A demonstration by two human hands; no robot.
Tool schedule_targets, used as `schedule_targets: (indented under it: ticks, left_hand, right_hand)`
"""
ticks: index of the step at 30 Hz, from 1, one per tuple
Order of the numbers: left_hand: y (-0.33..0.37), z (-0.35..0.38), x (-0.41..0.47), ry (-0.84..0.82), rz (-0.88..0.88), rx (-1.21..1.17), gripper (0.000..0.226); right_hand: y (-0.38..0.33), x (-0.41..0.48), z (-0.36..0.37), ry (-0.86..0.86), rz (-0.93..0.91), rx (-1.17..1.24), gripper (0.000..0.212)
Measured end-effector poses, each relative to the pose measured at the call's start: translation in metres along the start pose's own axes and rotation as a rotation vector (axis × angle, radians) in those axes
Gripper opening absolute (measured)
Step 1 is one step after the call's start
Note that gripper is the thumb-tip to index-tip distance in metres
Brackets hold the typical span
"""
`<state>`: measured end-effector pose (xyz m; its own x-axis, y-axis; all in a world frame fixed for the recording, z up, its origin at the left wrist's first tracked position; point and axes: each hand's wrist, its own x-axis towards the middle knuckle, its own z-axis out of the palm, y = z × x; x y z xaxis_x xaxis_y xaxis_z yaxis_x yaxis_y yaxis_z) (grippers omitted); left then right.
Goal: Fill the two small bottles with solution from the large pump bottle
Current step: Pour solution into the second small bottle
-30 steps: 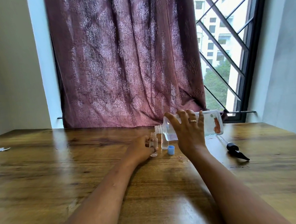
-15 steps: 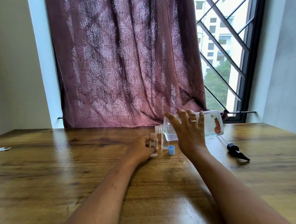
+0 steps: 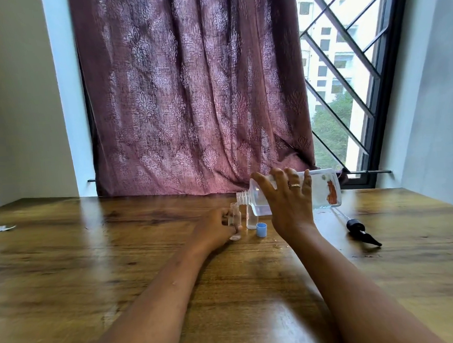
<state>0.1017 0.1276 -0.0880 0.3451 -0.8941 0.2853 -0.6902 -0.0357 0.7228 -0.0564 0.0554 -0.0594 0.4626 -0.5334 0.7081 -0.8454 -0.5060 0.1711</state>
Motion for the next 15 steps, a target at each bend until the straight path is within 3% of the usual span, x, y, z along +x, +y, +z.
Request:
schedule_targets:
  ticks: [15]
  left_hand:
    - [0.0009,0.0001,-0.0014,-0.006,0.0,-0.015,0.041]
  right_hand:
    - [-0.0003,-0.0005,-0.0007,-0.001,0.002,0.011,0.1]
